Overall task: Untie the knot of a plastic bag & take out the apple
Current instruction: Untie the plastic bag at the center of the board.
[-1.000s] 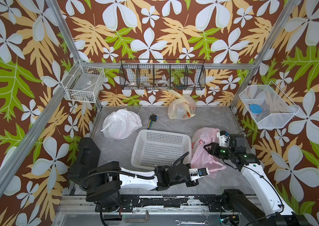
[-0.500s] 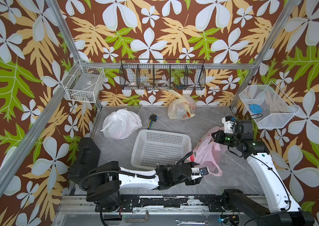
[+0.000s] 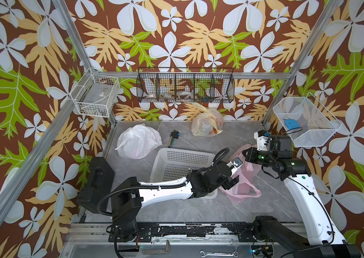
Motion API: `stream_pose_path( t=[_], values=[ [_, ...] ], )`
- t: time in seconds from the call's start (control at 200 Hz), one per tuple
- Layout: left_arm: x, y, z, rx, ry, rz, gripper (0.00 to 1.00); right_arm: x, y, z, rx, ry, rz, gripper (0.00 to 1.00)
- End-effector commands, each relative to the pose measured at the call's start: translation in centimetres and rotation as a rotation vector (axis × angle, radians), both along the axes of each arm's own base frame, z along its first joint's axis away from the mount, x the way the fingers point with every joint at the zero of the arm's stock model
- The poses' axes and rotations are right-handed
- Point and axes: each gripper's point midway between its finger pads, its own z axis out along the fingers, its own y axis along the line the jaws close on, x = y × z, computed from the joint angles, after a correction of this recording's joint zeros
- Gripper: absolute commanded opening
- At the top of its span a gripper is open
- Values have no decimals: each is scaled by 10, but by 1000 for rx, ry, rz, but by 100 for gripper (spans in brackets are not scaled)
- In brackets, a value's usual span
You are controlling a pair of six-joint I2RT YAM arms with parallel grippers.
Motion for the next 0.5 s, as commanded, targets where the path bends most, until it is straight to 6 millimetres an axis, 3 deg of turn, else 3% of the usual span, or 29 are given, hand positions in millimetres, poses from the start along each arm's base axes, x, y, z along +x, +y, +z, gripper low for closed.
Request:
stream_pose_path(
  t=[0.0, 0.1, 0.16, 0.215, 0.295, 0.355, 0.495],
  values=[
    [10, -7, -8, -27, 98, 36, 68, 3, 6, 9, 23, -26, 24, 0],
    [24, -21, -11, -57, 141, 27, 53, 4, 13, 13, 73, -43, 44, 0],
    [32, -28, -13, -71, 179, 24, 33, 5, 21, 15, 122, -55, 72, 3],
    [38, -33, -9, -91, 199, 28, 17, 8, 23, 17, 146, -68, 73, 16],
    [41, -35, -6, -109, 211, 37, 1, 14, 25, 22, 157, -84, 77, 48],
    [45, -33, -1, -128, 218, 49, 0, 20, 21, 26, 134, -87, 67, 59],
    [57, -19, 3, -179, 272, 92, 0, 26, -7, 32, 40, -78, -45, 68]
  ],
)
